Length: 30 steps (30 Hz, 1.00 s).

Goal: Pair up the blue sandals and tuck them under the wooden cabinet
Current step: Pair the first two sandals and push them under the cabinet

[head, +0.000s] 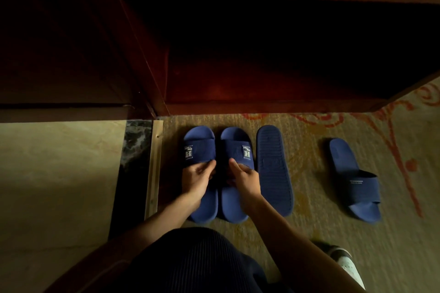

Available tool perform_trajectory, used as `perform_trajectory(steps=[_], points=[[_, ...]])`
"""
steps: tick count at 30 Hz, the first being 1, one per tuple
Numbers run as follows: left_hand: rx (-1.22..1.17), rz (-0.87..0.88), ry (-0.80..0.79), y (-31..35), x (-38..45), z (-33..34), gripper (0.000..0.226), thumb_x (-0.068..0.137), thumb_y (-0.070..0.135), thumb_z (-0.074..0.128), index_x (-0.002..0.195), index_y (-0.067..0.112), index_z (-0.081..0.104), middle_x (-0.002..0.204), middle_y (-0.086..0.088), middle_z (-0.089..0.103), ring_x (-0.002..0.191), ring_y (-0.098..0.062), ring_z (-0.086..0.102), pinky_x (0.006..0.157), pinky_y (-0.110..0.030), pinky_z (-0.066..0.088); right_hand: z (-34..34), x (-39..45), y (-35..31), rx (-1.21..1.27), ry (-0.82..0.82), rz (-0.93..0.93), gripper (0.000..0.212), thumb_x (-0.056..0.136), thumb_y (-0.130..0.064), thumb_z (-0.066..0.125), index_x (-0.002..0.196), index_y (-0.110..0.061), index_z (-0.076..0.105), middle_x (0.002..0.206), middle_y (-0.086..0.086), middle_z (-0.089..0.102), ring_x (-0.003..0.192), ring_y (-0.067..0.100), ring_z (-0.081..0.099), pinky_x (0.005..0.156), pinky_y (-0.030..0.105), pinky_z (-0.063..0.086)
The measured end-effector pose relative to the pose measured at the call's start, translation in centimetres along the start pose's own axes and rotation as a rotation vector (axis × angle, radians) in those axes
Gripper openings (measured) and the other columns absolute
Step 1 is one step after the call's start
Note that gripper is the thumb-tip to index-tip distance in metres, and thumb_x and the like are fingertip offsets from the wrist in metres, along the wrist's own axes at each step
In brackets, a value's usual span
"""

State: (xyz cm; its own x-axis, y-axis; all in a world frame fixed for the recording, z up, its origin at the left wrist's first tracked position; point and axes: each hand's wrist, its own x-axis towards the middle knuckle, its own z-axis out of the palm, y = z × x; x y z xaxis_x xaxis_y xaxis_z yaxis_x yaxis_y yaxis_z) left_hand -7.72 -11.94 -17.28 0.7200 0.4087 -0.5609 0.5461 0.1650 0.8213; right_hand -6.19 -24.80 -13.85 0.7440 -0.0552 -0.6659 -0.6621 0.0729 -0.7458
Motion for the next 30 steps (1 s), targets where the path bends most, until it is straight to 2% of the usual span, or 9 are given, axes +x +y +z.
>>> perform_trajectory(steps=[2,5,8,11,15,18,21,25,30], points=[[0.049,0.041,-0.008,-0.1,-0.1,-0.1,0.023,0.085,0.02,0.075,0.063,0.024,0.074,0.07,0.001,0.076,0.079,-0.023,0.073,0.081,-0.042,0.056,0.5,-0.3,0.3,-0.007,-0.039,-0.037,0.029,0.098,-0.027,0.064,0.091,-0.001,0.076,0.089,0.016,0.078,0.081,0.022,0.072,0.079,0.038,0.058],[0.093,0.122,-0.043,-0.3,-0.1,-0.2,0.021,0.085,0.019,0.076,0.064,0.02,0.076,0.067,0.005,0.073,0.07,-0.012,0.064,0.073,-0.036,0.053,1.3,-0.8,0.7,-0.157,-0.041,-0.136,0.024,0.099,-0.022,0.062,0.085,-0.007,0.073,0.074,-0.001,0.073,0.069,0.006,0.065,0.065,0.023,0.051],[0.135,0.197,-0.109,-0.3,0.2,-0.2,0.017,0.084,0.013,0.076,0.07,0.005,0.074,0.069,0.0,0.067,0.07,-0.01,0.053,0.069,-0.034,0.046,1.7,-0.5,0.8,-0.358,0.035,-0.219,0.03,0.099,-0.028,0.06,0.075,-0.013,0.069,0.07,0.0,0.069,0.065,0.011,0.061,0.065,0.038,0.05],[0.16,0.225,-0.104,-0.1,0.3,-0.2,0.018,0.082,0.012,0.077,0.067,0.022,0.077,0.066,0.008,0.071,0.069,-0.008,0.055,0.069,-0.032,0.047,1.9,-0.2,0.8,-0.413,0.07,-0.277,0.032,0.096,-0.033,0.059,0.073,-0.011,0.067,0.07,0.004,0.071,0.069,0.021,0.067,0.07,0.048,0.053],[0.151,0.245,-0.088,0.9,-0.4,-0.9,0.037,0.081,0.012,0.078,0.064,0.045,0.074,0.061,0.016,0.071,0.069,-0.007,0.06,0.069,-0.029,0.05,2.0,-0.7,0.8,-0.346,0.044,-0.315,0.03,0.097,-0.027,0.058,0.07,-0.018,0.065,0.066,-0.001,0.068,0.062,0.009,0.062,0.063,0.042,0.049],[0.177,0.34,-0.08,3.0,-1.3,-1.3,0.02,0.082,0.016,0.078,0.068,0.029,0.076,0.068,0.0,0.075,0.065,-0.001,0.059,0.065,-0.025,0.049,2.4,-1.2,-0.7,-0.322,0.046,-0.382,0.035,0.099,-0.022,0.058,0.064,-0.022,0.059,0.058,-0.009,0.061,0.053,-0.001,0.053,0.054,0.025,0.039],[0.197,0.434,-0.041,6.0,-1.6,-1.2,0.013,0.084,0.017,0.076,0.072,0.02,0.077,0.068,0.003,0.075,0.062,0.003,0.062,0.064,-0.02,0.05,3.1,-1.3,-3.1,-0.291,0.049,-0.465,0.036,0.099,-0.019,0.058,0.064,-0.022,0.058,0.056,-0.009,0.06,0.051,-0.001,0.052,0.051,0.016,0.035],[0.172,0.521,0.001,9.8,-0.4,-0.7,0.017,0.084,0.017,0.076,0.067,0.018,0.074,0.059,0.013,0.069,0.06,0.002,0.058,0.06,-0.025,0.049,4.1,-0.3,-6.6,-0.295,0.044,-0.595,0.033,0.099,-0.021,0.058,0.067,-0.014,0.059,0.06,-0.002,0.06,0.053,0.004,0.051,0.051,0.024,0.036],[0.199,0.611,0.025,13.5,3.5,0.0,0.025,0.085,0.026,0.074,0.072,0.004,0.072,0.065,-0.01,0.072,0.061,-0.001,0.053,0.059,-0.043,0.049,5.6,2.6,-11.4,-0.345,0.033,-0.646,0.038,0.1,-0.023,0.057,0.062,-0.018,0.054,0.053,-0.006,0.052,0.047,0.002,0.043,0.049,0.025,0.03]])
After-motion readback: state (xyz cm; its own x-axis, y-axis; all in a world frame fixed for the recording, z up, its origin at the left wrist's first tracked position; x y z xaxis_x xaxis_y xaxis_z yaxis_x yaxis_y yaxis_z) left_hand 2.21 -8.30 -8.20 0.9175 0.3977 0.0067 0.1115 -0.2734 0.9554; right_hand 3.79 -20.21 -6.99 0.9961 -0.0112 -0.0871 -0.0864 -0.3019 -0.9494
